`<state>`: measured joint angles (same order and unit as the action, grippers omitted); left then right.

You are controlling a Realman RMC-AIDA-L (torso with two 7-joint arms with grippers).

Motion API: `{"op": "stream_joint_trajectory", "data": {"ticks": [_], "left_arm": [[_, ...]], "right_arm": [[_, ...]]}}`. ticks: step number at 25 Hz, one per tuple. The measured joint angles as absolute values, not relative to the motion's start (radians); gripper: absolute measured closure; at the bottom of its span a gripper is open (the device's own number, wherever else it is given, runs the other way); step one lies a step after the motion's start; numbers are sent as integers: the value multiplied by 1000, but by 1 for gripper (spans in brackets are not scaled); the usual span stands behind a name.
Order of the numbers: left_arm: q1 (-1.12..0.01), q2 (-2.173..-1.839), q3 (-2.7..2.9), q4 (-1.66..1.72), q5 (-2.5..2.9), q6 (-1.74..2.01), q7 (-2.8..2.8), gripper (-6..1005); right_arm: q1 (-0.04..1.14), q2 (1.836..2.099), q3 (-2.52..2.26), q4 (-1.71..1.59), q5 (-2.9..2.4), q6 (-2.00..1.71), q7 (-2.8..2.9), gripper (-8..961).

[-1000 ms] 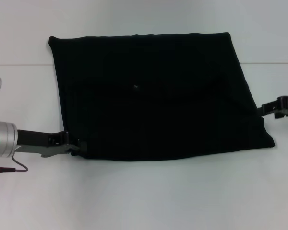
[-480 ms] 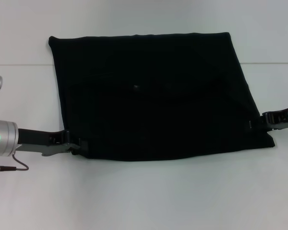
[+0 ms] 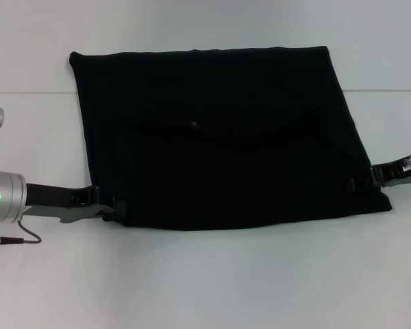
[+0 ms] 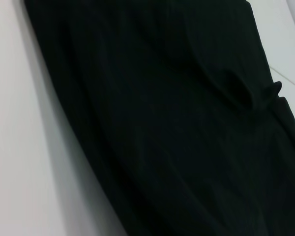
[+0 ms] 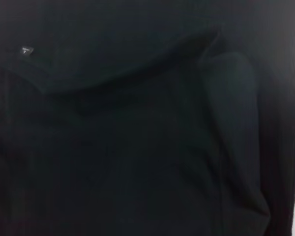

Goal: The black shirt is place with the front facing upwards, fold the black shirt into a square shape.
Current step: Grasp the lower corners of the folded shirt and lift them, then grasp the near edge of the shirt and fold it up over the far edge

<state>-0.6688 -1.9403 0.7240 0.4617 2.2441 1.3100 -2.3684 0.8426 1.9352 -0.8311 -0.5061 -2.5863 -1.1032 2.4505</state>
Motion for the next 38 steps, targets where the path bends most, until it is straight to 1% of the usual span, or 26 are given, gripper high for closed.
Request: {"op": "stream_joint_trajectory", "data": {"ticks": [2,8,13,17,19,21,24,28,30,32,35,38], "left_arm": [[-669,-1940,723,462,2244,1310,-2368,974],[-669,-1941,722,462,2244,1310,-2360,974],[-671,-1940,720,462,2244,1325,-2343,973],[-672,-1940,686,463,2244,1349,-2322,973],[-671,-1939,660,463,2244,1378,-2308,973],[-670,-1932,646,463,2244,1420,-2306,973],[-670,-1912,640,462,2248,1534,-2309,973],[-653,-1881,648,462,2255,1733,-2314,973],[-646,-1870,653,458,2267,1819,-2321,973],[-637,-1864,651,455,2297,1895,-2335,973],[-625,-1868,652,455,2329,1946,-2340,973],[-624,-1871,654,453,2333,1938,-2341,973]], "right_arm": [[842,1933,-832,-506,-2586,-1105,2451,376],[845,1934,-842,-501,-2586,-1115,2446,605],[845,1934,-842,-501,-2586,-1124,2447,843],[840,1930,-834,-514,-2582,-1151,2442,895],[836,1924,-831,-529,-2579,-1183,2439,908],[830,1912,-831,-550,-2578,-1254,2432,908],[811,1892,-834,-602,-2584,-1396,2414,908],[771,1884,-845,-679,-2643,-1628,2372,908],[749,1889,-847,-698,-2681,-1729,2326,908],[730,1902,-849,-700,-2713,-1814,2264,908],[714,1925,-851,-678,-2753,-1878,2186,908],[719,1936,-834,-659,-2762,-1860,2180,908]]}}
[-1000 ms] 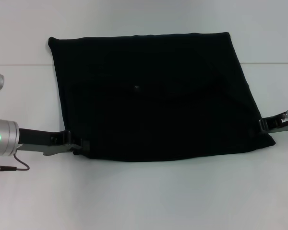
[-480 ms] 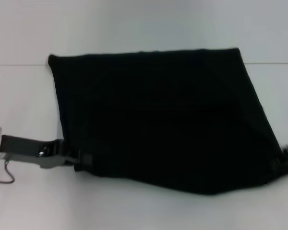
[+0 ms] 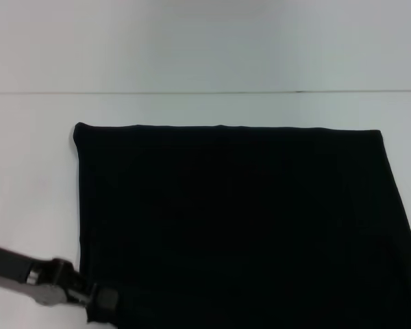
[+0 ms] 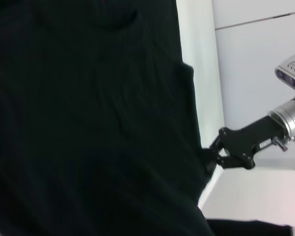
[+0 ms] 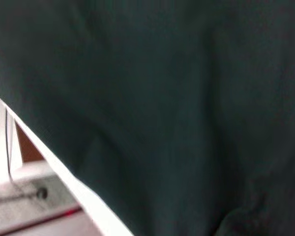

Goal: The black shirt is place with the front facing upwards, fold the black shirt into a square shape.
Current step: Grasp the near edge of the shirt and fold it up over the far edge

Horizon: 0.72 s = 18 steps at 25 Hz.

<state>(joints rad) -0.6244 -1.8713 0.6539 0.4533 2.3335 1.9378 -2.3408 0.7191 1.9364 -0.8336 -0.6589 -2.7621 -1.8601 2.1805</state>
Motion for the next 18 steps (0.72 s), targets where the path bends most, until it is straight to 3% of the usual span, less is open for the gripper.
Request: {"op": "stream_joint_trajectory", "data": {"ticks": [3,10,12,15,18], "left_arm": [[-640,-1870,629,457,2328,1903,-2348,973],[-702,-1858,446,461,2322,1681,-2384,973],[-716,-1863,413,459,2322,1590,-2387,973],[-733,-1884,388,458,2317,1447,-2385,973],[-742,-1917,386,461,2295,1307,-2365,973]], "right_arm": [[738,1929,-762,-646,-2756,-1822,2200,907],[784,1862,-477,-582,-2619,-1697,2277,907],[783,1853,-446,-563,-2551,-1606,2307,907],[777,1855,-425,-525,-2431,-1457,2317,907],[777,1882,-427,-483,-2324,-1309,2282,907]]}}
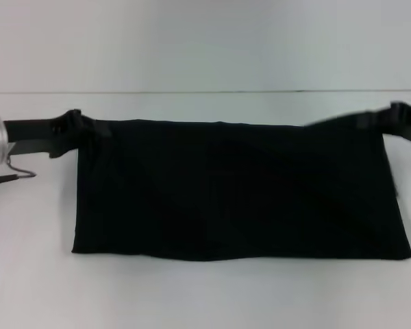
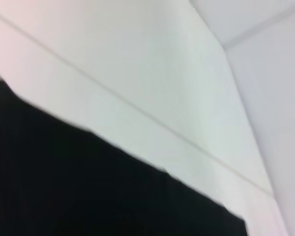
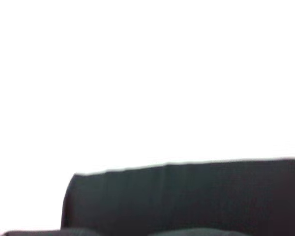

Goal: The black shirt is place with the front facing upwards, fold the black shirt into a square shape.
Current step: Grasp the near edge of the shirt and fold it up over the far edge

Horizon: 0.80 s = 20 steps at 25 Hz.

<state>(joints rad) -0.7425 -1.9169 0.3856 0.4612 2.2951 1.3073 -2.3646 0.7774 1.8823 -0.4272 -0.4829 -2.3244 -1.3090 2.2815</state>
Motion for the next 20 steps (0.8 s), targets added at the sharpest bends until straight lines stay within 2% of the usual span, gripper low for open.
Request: {"op": "stream_joint_trajectory", "data": {"ticks": [5,8,14,20], "left_arm": [[-759,-1967,388,461,2253,1124,-2307,974],[-775,-1991,391,461,2244,1033,-2282,974],[-813,-2014,395,453,2242,901,-2241,973],[-849,-2059,396,452,2241,781,-2175,974]], "right_arm": [[799,1970,-429,-474,-2256,-1070,2210,907],[811,2005,-429,-473,-2249,-977,2184,908],[822,2030,-428,-461,-2240,-862,2165,908],[843,2048,-428,-424,-2237,-765,2111,908]]}}
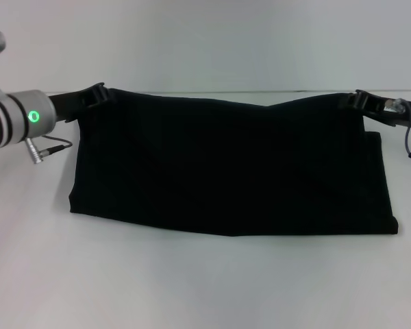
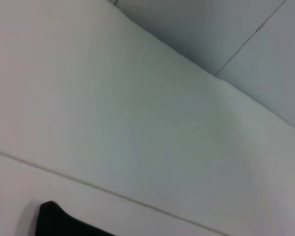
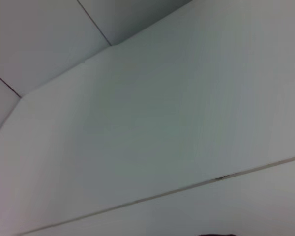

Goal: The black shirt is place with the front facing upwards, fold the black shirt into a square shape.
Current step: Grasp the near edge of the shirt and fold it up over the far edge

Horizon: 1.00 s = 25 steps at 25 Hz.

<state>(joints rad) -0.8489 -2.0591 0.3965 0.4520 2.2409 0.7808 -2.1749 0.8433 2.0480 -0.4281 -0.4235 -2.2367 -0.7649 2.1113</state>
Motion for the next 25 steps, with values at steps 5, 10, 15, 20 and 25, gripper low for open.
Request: {"op": "stream_joint_trajectory", "data": {"ticks": [5,10,15,20,25], "left_arm": [[-868,-2100,431,452,2241,640,-2160,950],[-878,-2132,440,457,2231,556,-2081,889],[-868,-2137,444,454,2170,531,-2038,827],[-848,-2129,445,451,2153,556,-2040,681],[-786,-2084,437,458,2110,758,-2057,534]], "right_arm": [[855,2076,-428,-410,-2235,-682,2068,907],[855,2086,-428,-391,-2166,-646,1970,907],[842,2086,-428,-378,-2079,-647,1874,829],[815,2086,-417,-377,-2009,-654,1863,615],[744,2077,-419,-383,-1853,-811,1765,441]]}}
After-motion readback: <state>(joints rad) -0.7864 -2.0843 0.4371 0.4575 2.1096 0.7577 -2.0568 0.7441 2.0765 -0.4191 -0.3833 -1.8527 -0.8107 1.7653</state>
